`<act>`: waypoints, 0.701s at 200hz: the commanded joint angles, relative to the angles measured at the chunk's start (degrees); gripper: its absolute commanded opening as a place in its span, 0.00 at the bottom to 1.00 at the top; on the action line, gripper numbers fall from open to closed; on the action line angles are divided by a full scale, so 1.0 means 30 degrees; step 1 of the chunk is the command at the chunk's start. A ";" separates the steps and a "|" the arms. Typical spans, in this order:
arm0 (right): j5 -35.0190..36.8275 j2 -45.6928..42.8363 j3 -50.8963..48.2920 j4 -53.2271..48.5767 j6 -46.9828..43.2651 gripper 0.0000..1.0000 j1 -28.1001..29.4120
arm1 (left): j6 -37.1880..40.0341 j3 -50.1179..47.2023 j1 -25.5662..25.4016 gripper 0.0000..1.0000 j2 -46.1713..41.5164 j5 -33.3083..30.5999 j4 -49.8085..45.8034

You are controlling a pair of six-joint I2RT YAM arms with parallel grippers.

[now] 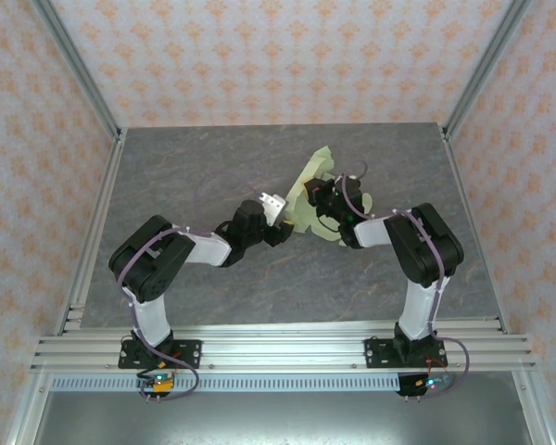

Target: Fold the paper box

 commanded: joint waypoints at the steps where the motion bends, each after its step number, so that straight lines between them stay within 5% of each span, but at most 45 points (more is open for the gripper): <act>1: 0.0185 0.0332 -0.0644 0.1711 0.0934 0.00 0.0623 | 0.0421 0.0759 -0.0279 0.62 -0.0003 -0.0579 0.0386; 78: -0.0254 -0.0261 -0.0945 0.2714 0.1784 0.00 0.0083 | -0.1650 -0.1094 -0.0394 0.67 -0.1771 -0.1278 0.2186; 140: 0.1460 -0.0712 -0.1563 0.3014 0.2698 0.00 0.0142 | -0.6371 -0.1294 -0.0376 0.75 -0.2342 0.1550 0.4631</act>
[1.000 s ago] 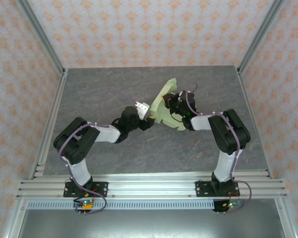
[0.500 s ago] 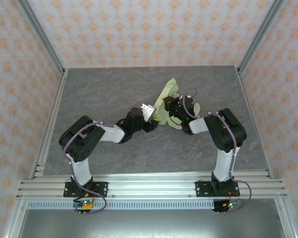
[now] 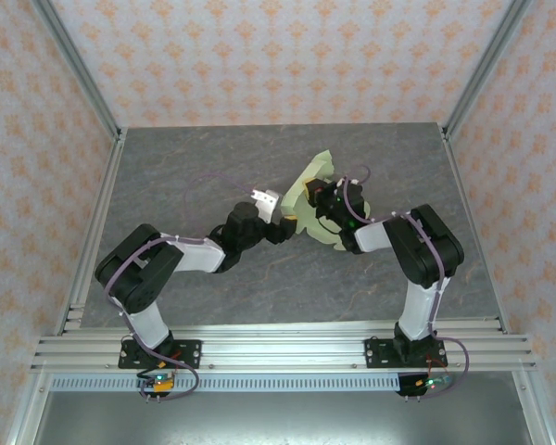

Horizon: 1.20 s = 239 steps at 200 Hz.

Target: Fold the paper box

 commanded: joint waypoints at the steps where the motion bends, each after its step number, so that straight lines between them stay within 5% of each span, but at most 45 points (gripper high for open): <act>1: 0.1054 -0.0505 -0.0506 0.0958 0.1114 0.00 0.0065 | -0.2569 0.0039 -0.0075 0.75 -0.0220 0.1153 0.2303; 87: 0.4344 -0.1505 -0.0568 -0.0582 0.2022 0.00 0.0823 | -0.2350 0.2079 -0.0640 0.75 0.2308 -0.1628 -0.0361; 111: 0.4665 -0.1670 -0.0796 -0.0653 0.2274 0.00 0.0995 | -0.1829 0.2539 -0.0641 0.62 0.2763 -0.2134 -0.1102; 139: 0.4652 -0.1837 -0.1009 -0.0783 0.2076 0.00 0.0999 | -0.1569 0.2105 -0.0610 0.35 0.2702 -0.2890 -0.0646; 176: 0.3055 -0.1941 -0.0565 -0.2532 0.0977 0.06 0.0640 | -0.0753 0.1826 -0.0575 0.14 0.1461 -0.0596 -0.0696; 239: 0.0724 -0.4381 -0.1174 -0.4990 -0.2463 0.33 -0.0234 | -0.0116 0.1313 -0.0582 0.04 0.0834 0.0310 -0.1293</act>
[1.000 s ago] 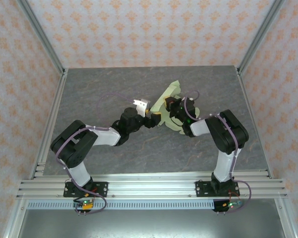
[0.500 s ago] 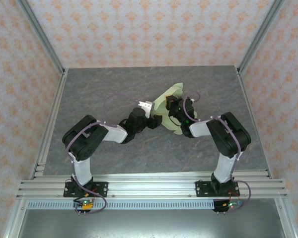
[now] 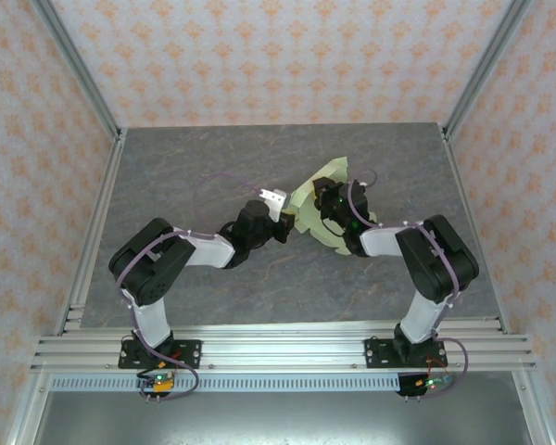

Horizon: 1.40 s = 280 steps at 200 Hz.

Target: Fold the paper box

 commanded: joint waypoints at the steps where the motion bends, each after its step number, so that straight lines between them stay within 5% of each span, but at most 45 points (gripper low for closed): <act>1: -0.1614 -0.1589 -0.0415 -0.1924 -0.2201 0.33 -0.0459 | 0.0718 -0.0246 -0.0070 0.04 -0.0818 0.0567 -0.0064; 23: -0.3195 -0.3303 -0.0750 -0.4467 -0.5159 0.60 -0.1194 | -0.0059 0.0314 0.0444 0.03 -0.0935 0.1647 -0.0695; 34: -0.3858 -0.4502 -0.0989 -0.5707 -0.7682 0.65 -0.1443 | -0.0489 0.0606 0.0612 0.03 -0.1253 0.2052 -0.1076; 68: -0.4499 -0.8929 -0.0759 -1.2271 -1.8106 0.69 -0.1548 | -0.0901 0.1609 0.0872 0.03 -0.1848 0.3340 -0.2685; 95: -0.5353 -1.0931 -0.1725 -1.3783 -2.6621 0.69 -0.1337 | -0.1901 0.1936 0.1260 0.03 -0.2032 0.4285 -0.2957; 114: -0.6012 -1.1171 -0.2028 -1.5456 -3.2514 0.66 -0.0873 | -0.1778 0.2272 0.1304 0.03 -0.1988 0.4712 -0.3397; 135: -0.4021 -1.0496 -0.0934 -1.7880 -3.5630 0.66 0.0316 | -0.1718 0.2614 0.1345 0.03 -0.1928 0.5022 -0.4045; 198: -0.0492 -0.6831 -0.0056 -1.3694 -3.3062 0.74 0.2178 | -0.2463 0.2705 0.1352 0.04 -0.0977 0.5270 -0.3647; 280: 0.0701 -0.5211 0.0870 -1.4594 -2.8249 0.46 0.0572 | -0.1732 0.2581 0.1359 0.04 -0.0117 0.4864 -0.3177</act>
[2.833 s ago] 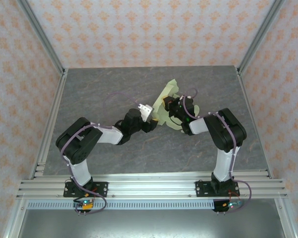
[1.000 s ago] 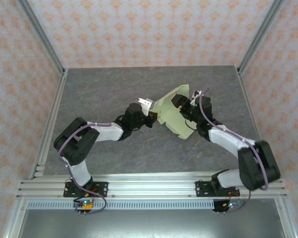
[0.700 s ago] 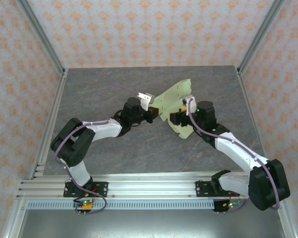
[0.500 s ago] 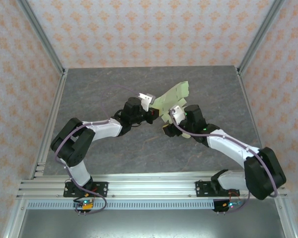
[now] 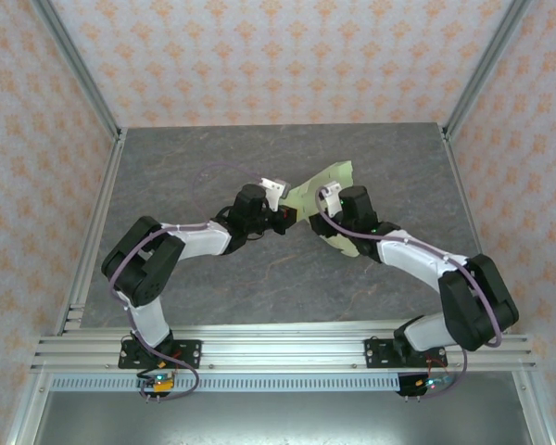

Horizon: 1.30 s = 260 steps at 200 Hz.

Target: Fold the paper box

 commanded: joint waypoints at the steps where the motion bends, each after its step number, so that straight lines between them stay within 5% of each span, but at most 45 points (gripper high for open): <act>1: 0.1051 0.0854 0.0395 -0.0107 0.1945 0.46 -0.0341 | 0.0242 0.0355 0.0103 0.04 0.0329 -0.0026 0.0680; 25: 0.0572 0.1988 0.0514 0.0010 0.3628 0.39 -0.0926 | 0.0252 0.0243 0.0104 0.03 0.0518 -0.0054 0.0960; 82: -0.1285 0.2019 -0.0412 0.2641 0.7771 0.42 -0.0954 | 0.1331 0.0168 0.0063 0.02 0.1518 -0.0533 0.1600; 111: -0.0356 0.0057 -0.1918 0.4594 1.4277 0.50 -0.1304 | 0.1953 0.0039 0.0049 0.00 0.2072 -0.1506 0.2599; 153: 0.4595 -0.2553 -0.3522 0.4304 2.7029 0.69 -0.0665 | 0.2987 -0.0107 -0.0058 0.01 0.2140 -0.2245 0.2981; 220: 0.1128 0.0869 -0.0366 0.6405 3.5026 0.75 -0.0060 | 0.3765 -0.0633 -0.0604 0.01 0.3242 -0.3141 0.4229; 260: 0.1573 0.1391 0.1169 0.3276 3.5311 0.71 -0.1158 | 0.4322 -0.0604 -0.0966 0.01 0.3422 -0.3213 0.4365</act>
